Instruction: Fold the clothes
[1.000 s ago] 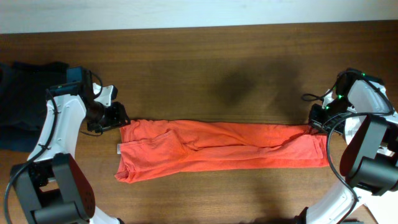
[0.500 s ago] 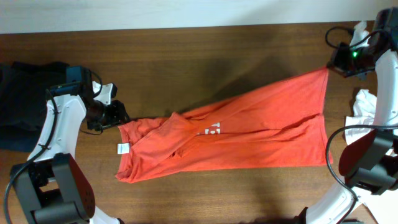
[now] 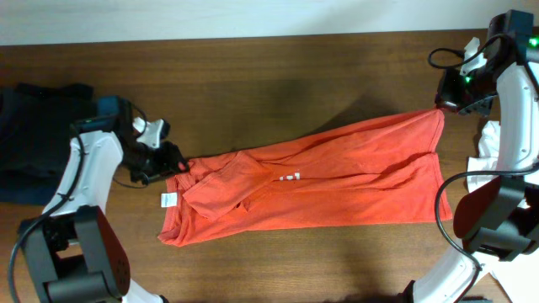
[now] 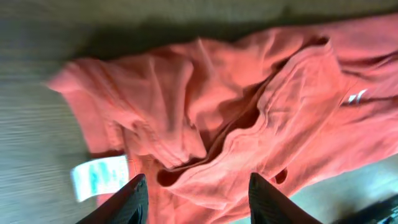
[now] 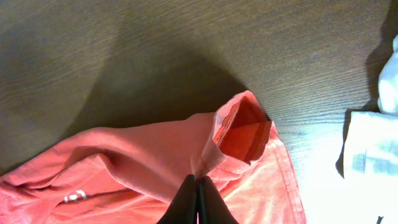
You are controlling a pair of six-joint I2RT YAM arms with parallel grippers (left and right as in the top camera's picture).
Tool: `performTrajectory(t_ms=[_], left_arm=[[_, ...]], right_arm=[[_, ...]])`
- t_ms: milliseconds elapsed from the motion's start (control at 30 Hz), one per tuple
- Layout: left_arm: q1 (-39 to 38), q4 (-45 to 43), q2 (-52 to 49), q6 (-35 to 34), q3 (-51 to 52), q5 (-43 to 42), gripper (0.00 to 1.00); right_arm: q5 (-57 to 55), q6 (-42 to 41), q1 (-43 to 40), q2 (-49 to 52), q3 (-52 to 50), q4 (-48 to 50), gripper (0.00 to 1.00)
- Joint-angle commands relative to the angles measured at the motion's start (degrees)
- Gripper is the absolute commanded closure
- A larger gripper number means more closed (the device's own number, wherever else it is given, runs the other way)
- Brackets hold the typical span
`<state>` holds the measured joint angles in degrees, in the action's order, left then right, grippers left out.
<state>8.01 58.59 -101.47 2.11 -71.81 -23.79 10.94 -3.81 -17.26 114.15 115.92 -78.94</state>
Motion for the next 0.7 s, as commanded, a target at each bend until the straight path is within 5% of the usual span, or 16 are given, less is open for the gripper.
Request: performTrajectory(t_ms=[0,300,500,667], left_arm=[[-1.97,-2.27,0.98,-4.26,4.74,3.65,0.49],[-2.03,-14.51,0.83,-4.52,10.6,4.09,0.5],[-1.88,-18.45,0.79,-4.5,10.88,3.58,0.94],[4.48,-18.51,0.79,-5.42,7.08,2.99,1.0]], right_arm=[[-1.11,0.55,0.11,-0.5,-0.33,-0.33,0.96],[-1.73,0.55,0.0,-0.5,-0.33,-1.36,0.96],[-2.69,0.55,0.0,-0.5,-0.33,-1.44,0.96],[-9.77,0.52,0.0,-0.48,-0.33,-1.46,0.96]])
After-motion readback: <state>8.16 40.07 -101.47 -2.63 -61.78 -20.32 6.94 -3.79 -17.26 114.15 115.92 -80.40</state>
